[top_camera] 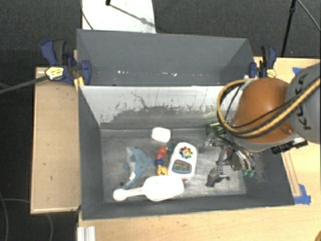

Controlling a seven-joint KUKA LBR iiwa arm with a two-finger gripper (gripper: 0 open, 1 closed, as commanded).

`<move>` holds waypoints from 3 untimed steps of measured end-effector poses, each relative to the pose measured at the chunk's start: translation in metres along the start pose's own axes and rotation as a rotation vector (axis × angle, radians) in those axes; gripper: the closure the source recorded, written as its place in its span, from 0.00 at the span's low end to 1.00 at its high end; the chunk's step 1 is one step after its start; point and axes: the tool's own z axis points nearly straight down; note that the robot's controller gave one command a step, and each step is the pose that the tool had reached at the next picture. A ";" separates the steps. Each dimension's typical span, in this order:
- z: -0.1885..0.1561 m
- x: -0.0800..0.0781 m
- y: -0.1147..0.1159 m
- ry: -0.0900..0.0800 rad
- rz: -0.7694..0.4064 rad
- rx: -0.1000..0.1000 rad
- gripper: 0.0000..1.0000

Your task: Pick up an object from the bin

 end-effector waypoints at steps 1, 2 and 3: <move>0.045 0.004 0.032 -0.004 -0.082 0.000 0.00; 0.049 0.004 0.062 0.002 -0.230 0.000 0.00; 0.060 0.007 0.116 0.001 -0.083 -0.001 0.00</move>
Offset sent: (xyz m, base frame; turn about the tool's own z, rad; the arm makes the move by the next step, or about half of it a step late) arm -0.0017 0.0695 -0.0387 -0.2508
